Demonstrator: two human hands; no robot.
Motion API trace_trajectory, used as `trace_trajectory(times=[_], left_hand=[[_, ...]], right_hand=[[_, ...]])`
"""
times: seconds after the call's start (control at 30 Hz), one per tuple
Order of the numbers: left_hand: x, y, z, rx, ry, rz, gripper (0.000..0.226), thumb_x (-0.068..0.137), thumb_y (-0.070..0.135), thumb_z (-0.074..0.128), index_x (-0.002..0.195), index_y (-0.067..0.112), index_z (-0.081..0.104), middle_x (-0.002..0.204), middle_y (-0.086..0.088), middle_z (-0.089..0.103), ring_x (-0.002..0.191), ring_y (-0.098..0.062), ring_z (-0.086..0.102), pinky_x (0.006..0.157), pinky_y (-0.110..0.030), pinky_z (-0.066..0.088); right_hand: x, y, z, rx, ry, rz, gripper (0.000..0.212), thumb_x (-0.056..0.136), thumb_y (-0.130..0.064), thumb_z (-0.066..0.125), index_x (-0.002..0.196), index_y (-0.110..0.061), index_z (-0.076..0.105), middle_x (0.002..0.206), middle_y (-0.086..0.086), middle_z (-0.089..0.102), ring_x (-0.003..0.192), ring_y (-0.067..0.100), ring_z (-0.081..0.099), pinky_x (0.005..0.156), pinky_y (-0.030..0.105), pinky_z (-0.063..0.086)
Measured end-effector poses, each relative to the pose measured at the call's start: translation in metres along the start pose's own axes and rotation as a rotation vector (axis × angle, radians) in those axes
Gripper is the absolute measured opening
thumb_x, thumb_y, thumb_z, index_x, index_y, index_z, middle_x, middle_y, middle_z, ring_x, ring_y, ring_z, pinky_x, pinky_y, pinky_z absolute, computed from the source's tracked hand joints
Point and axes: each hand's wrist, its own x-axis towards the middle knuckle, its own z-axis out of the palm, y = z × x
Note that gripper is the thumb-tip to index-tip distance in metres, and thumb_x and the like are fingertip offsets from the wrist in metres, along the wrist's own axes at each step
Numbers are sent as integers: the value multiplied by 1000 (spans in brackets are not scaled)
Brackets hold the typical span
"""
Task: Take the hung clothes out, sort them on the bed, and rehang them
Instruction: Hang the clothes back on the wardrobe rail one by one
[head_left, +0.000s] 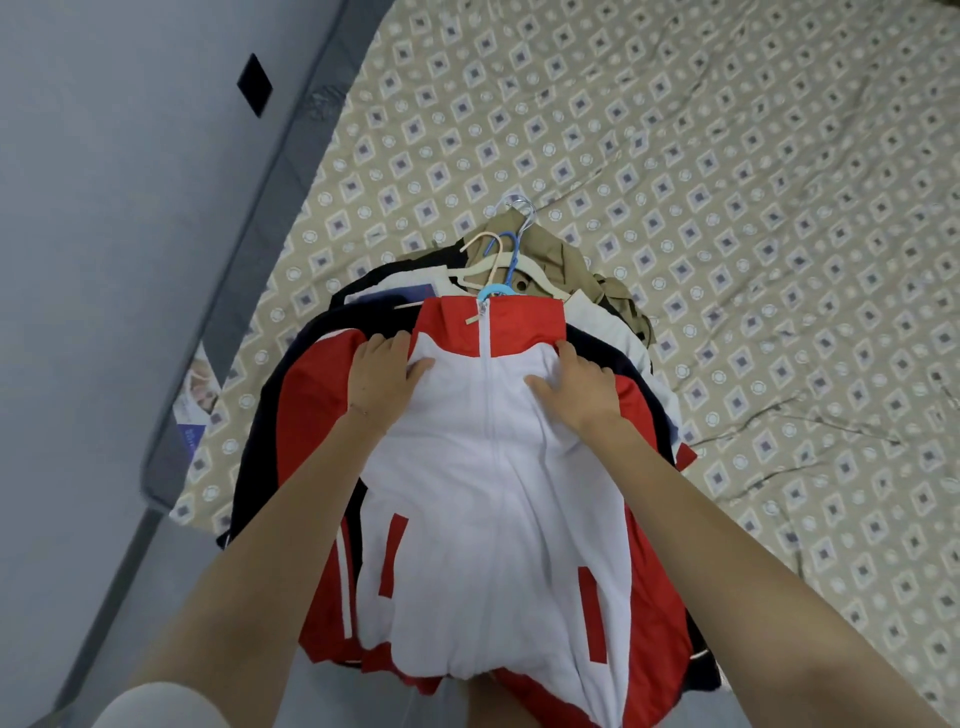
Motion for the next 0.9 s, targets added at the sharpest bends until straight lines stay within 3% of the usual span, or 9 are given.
trace_trajectory(times=[0.2, 0.27, 0.37, 0.5, 0.67, 0.8, 0.9], left_hand=[[-38, 25, -53, 43, 218, 56, 43, 97, 44, 41, 81, 7, 55, 68, -12, 61, 65, -33, 56, 62, -40, 43], [-48, 35, -74, 65, 295, 77, 44, 96, 44, 40, 79, 6, 56, 64, -11, 58, 58, -31, 54, 57, -37, 42], [-70, 51, -103, 71, 367, 76, 47, 96, 47, 39, 78, 7, 54, 60, -10, 54, 52, -30, 49, 51, -36, 40], [-119, 76, -134, 78, 380, -31, 58, 95, 59, 31, 77, 8, 51, 62, -11, 55, 54, -30, 50, 52, -41, 43], [-207, 105, -158, 149, 415, -162, 53, 95, 56, 44, 82, 6, 54, 69, -14, 60, 61, -34, 56, 55, -38, 35], [-280, 117, -173, 121, 470, -284, 62, 93, 60, 37, 99, 4, 62, 79, -16, 65, 68, -36, 61, 57, -40, 41], [-332, 120, -188, 147, 510, -399, 57, 94, 53, 49, 112, 1, 63, 83, -22, 67, 72, -42, 64, 60, -43, 44]], right_hand=[[-34, -3, -36, 30, 55, -102, 60, 91, -66, 43, 123, -15, 50, 101, 6, 67, 98, 30, 62, 88, 41, 41], [-48, -4, -51, 72, 109, -150, 57, 89, -71, 40, 104, -18, 53, 87, 1, 65, 85, 26, 62, 82, 40, 45], [-72, -6, -72, 116, 163, -189, 57, 88, -74, 37, 84, -19, 48, 73, -5, 58, 71, 20, 56, 70, 35, 38], [-114, -4, -95, 130, 207, -285, 57, 91, -71, 39, 65, -20, 33, 59, -6, 44, 56, 15, 44, 64, 33, 34], [-173, 1, -112, 140, 188, -426, 60, 90, -66, 49, 61, -17, 29, 55, -3, 38, 51, 17, 41, 56, 36, 37], [-217, -9, -127, 144, 124, -578, 60, 90, -62, 55, 60, -17, 29, 54, -4, 37, 50, 15, 37, 53, 33, 28], [-246, -28, -131, 122, 73, -715, 58, 88, -61, 58, 61, -15, 34, 56, -2, 40, 53, 17, 40, 50, 35, 25]])
